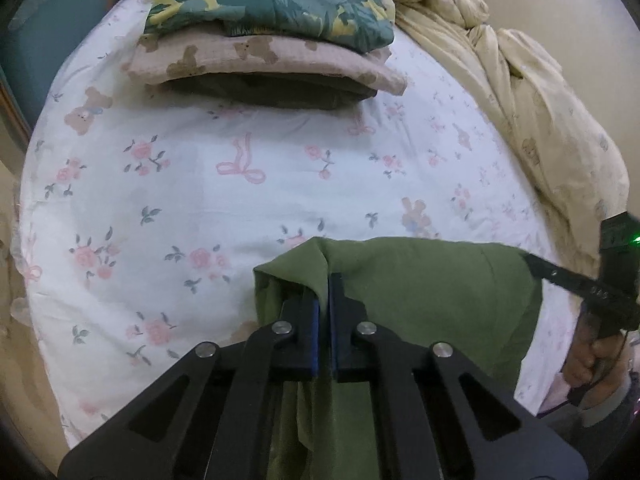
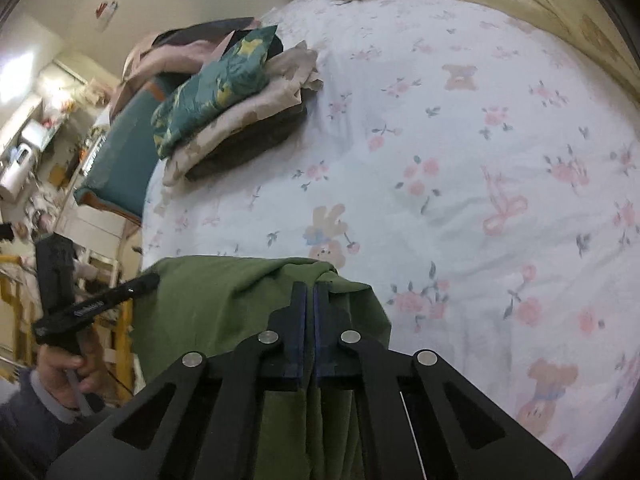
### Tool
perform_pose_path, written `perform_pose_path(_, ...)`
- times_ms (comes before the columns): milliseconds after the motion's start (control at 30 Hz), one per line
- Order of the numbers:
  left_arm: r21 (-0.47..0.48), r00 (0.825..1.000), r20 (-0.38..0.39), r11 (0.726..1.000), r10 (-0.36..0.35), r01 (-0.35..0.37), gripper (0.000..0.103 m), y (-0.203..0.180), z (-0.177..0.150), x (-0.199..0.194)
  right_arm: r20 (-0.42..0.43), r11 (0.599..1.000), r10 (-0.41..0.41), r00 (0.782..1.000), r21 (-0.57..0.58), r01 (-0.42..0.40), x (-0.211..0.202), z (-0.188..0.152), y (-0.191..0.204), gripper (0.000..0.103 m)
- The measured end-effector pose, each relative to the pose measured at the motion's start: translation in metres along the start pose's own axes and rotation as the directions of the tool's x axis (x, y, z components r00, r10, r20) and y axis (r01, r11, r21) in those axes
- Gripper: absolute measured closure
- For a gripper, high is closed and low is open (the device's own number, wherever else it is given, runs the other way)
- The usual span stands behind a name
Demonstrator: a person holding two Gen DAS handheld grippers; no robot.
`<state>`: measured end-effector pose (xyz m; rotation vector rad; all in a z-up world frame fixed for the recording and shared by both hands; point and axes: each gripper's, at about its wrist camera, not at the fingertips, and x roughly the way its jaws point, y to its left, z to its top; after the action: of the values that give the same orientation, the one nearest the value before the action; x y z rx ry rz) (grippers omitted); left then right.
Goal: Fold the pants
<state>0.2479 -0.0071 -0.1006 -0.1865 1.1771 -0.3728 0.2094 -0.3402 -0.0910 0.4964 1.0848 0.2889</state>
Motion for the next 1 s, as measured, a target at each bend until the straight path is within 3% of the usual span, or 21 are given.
perform_pose_path(67, -0.008, 0.999, -0.009, 0.999, 0.033, -0.033, 0.102, 0.005, -0.002, 0.005, -0.018, 0.997, -0.079, 0.997, -0.011, 0.078, 0.009, 0.0, -0.004, 0.103)
perform_pose_path(167, 0.003, 0.999, 0.009, 0.999, 0.04, -0.04, 0.102, 0.003, -0.001, 0.002, -0.032, 0.991, -0.131, 0.991, -0.018, 0.131, 0.017, -0.001, -0.004, 0.103)
perform_pose_path(300, -0.002, 0.996, 0.009, 0.996, 0.085, -0.085, 0.098, 0.005, -0.003, 0.001, -0.012, 0.986, -0.164, 0.986, -0.043, 0.164, 0.011, -0.003, 0.003, 0.1)
perform_pose_path(333, -0.012, 0.994, 0.009, 0.994, 0.11, -0.11, 0.098, 0.007, -0.004, 0.0, 0.008, 0.973, -0.223, 0.975, -0.058, 0.223, 0.005, -0.004, 0.006, 0.1)
perform_pose_path(400, -0.019, 0.987, 0.018, 0.987, 0.158, -0.158, 0.098, 0.007, -0.006, -0.006, 0.046, 0.963, -0.254, 0.966, -0.086, 0.257, -0.007, -0.007, 0.014, 0.095)
perform_pose_path(500, 0.041, 0.979, 0.112, 0.984, 0.169, -0.175, 0.098, -0.013, -0.015, -0.03, 0.048, 0.986, -0.092, 0.995, -0.136, 0.098, -0.017, -0.016, 0.035, 0.095)
perform_pose_path(567, 0.143, 0.973, 0.166, 0.972, 0.163, -0.188, 0.096, -0.041, -0.028, -0.039, 0.023, 0.984, -0.057, 0.998, -0.166, 0.06, -0.01, -0.023, 0.046, 0.095)
perform_pose_path(633, 0.192, 0.99, 0.119, 0.976, 0.08, -0.101, 0.089, -0.054, -0.037, -0.031, -0.043, 0.985, -0.046, 0.998, -0.166, 0.039, 0.01, -0.029, 0.05, 0.095)
perform_pose_path(700, 0.202, 0.998, -0.004, 0.977, 0.068, -0.066, 0.089, -0.057, -0.047, -0.005, -0.103, 0.984, -0.076, 0.992, -0.168, 0.058, 0.03, -0.033, 0.046, 0.095)
perform_pose_path(800, 0.178, 0.982, -0.094, 0.973, 0.163, -0.144, 0.089, -0.038, -0.058, 0.02, -0.152, 0.967, -0.228, 0.962, -0.155, 0.204, 0.046, -0.041, 0.021, 0.1)
perform_pose_path(867, 0.119, 0.973, -0.131, 0.977, 0.191, -0.175, 0.089, -0.015, -0.061, 0.023, -0.174, 0.955, -0.292, 0.94, -0.098, 0.279, 0.043, -0.044, -0.002, 0.095)
perform_pose_path(900, 0.09, 0.969, -0.15, 0.979, 0.197, -0.185, 0.089, -0.005, -0.063, 0.023, -0.182, 0.956, -0.294, 0.938, -0.069, 0.287, 0.039, -0.045, -0.012, 0.095)
perform_pose_path(967, 0.021, 0.973, -0.166, 0.987, 0.159, -0.158, 0.088, 0.012, -0.063, 0.015, -0.151, 0.972, -0.235, 0.96, -0.005, 0.237, 0.022, -0.047, -0.027, 0.095)
perform_pose_path(1000, 0.007, 0.977, -0.156, 0.989, 0.147, -0.148, 0.081, 0.017, -0.062, 0.009, -0.131, 0.975, -0.22, 0.967, 0.012, 0.224, 0.014, -0.047, -0.031, 0.095)
